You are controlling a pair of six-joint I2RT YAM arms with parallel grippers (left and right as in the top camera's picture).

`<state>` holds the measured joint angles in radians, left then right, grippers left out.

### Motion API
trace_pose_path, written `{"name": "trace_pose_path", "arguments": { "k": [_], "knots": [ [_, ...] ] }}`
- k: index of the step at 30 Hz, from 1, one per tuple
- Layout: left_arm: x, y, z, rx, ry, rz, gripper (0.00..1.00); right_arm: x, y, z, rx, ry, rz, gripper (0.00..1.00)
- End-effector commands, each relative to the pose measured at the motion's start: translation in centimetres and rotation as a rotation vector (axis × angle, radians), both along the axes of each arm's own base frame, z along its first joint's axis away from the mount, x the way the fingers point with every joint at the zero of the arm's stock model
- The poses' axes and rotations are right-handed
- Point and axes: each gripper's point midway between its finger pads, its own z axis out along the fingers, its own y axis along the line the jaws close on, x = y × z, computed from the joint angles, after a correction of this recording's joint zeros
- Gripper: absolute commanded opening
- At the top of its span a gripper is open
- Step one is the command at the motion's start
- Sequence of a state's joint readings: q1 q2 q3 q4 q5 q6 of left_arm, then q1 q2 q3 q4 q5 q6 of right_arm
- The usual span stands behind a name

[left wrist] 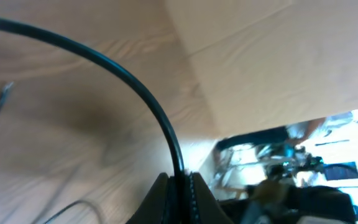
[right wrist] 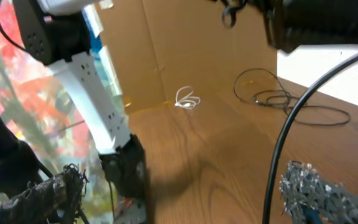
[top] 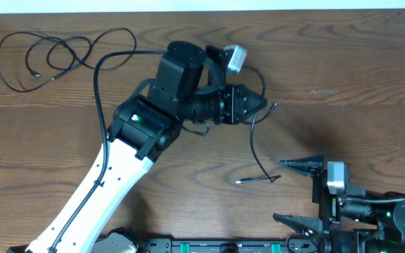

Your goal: Untangle cables

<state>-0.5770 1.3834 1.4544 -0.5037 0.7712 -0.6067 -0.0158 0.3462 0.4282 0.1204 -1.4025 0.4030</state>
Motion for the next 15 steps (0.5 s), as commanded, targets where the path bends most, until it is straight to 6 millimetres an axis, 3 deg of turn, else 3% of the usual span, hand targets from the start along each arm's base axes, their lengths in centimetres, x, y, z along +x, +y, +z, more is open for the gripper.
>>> {"name": "trace_pose_path", "arguments": {
  "k": [1, 5, 10, 15],
  "knots": [
    [-1.0, -0.2, 4.1, -0.113, -0.018, -0.027, 0.08, 1.4, -0.3, 1.4, 0.008, -0.072, -0.058, 0.99],
    [-0.4, 0.1, 3.9, -0.096, -0.030, 0.019, 0.07, 5.4, -1.5, 3.0, 0.056, -0.065, -0.265, 0.99],
    [1.3, 1.3, 1.9, -0.009, -0.009, 0.144, 0.08, 8.7, -2.6, 5.1, 0.052, -0.051, -0.389, 0.99],
    [2.0, 1.8, 1.4, 0.020, -0.009, 0.192, 0.07, 11.1, -3.0, 4.6, -0.102, 0.155, -0.424, 0.99]
  ]
}}
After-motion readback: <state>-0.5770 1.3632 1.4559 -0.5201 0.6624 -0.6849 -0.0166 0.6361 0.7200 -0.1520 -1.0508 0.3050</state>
